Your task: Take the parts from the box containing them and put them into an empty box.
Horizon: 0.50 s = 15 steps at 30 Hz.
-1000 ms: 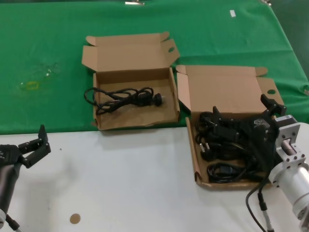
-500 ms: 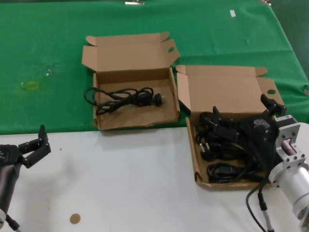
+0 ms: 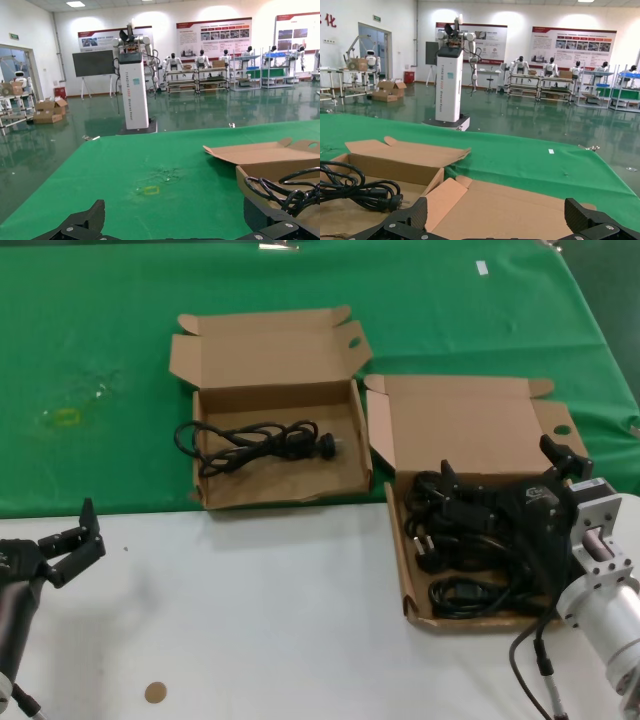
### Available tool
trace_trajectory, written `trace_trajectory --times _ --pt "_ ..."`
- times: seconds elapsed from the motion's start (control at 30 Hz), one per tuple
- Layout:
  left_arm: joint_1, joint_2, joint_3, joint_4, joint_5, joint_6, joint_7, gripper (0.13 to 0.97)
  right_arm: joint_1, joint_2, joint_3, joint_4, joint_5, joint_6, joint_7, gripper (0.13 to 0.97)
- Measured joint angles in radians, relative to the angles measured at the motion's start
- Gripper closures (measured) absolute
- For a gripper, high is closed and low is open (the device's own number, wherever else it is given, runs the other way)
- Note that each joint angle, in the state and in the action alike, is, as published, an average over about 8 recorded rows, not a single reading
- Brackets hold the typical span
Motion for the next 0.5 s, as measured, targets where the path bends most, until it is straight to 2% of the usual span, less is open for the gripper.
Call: trace_trajectory --times 0.5 --pt "0.0 0.0 0.0 0.0 0.0 0.0 0.0 0.132 0.0 0.0 0.0 0.0 0.0 0.0 0.0 0.129"
